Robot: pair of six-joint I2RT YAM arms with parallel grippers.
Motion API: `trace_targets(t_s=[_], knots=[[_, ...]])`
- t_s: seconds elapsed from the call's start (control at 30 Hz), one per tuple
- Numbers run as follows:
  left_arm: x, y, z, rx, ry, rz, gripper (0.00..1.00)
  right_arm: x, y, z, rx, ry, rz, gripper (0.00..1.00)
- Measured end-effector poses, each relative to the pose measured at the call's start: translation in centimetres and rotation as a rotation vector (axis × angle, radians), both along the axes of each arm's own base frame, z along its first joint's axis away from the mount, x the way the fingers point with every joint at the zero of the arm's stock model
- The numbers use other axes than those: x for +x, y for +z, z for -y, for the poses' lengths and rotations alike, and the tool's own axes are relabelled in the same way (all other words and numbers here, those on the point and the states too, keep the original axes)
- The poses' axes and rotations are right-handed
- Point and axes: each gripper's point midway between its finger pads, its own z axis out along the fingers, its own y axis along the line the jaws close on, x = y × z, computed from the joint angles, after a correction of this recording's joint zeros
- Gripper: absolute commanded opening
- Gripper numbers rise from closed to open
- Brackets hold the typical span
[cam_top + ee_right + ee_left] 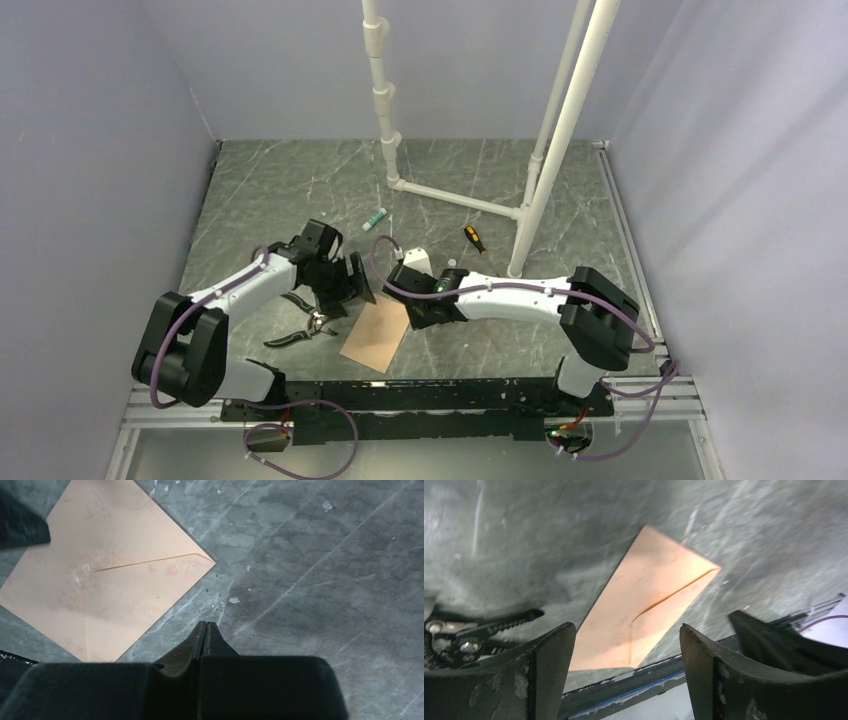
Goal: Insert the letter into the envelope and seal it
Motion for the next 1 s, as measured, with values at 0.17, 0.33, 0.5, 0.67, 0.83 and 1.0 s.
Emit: trace_targets(t_s=[0.17, 0.33, 0.5, 0.67, 0.83, 1.0], knots=[[-3.0, -2.0, -1.1, 0.070, -0.013, -0.065, 0.82, 0.3, 0.1, 0.0, 0.012, -0.012, -0.003, 0.00], [-4.2, -3.0, -1.3, 0.117, -0.040, -0.080, 0.81, 0.1, 0.2, -0.1, 0.020, -0.007, -0.010, 0.00], [-5.3, -3.4, 0.2, 0.112, -0.080, -0.103, 0.70, 0.1, 0.1, 0.0, 0.021, -0.008, -0.010, 0.00], [-5.8, -3.3, 2.0, 0.041, -0.099, -0.116, 0.64, -0.1, -0.1, 0.0, 0.047, 0.023, -0.018, 0.00], [-5.7, -3.1, 3.5, -0.050, -0.097, -0.107, 0.54, -0.2, 0.1, -0.3, 0.077, 0.048, -0.022, 0.00], [-5.1, -3.0, 4.4, -0.105, -0.072, -0.093, 0.38, -0.2, 0.4, -0.9, 0.088, 0.098, -0.022, 0.00]])
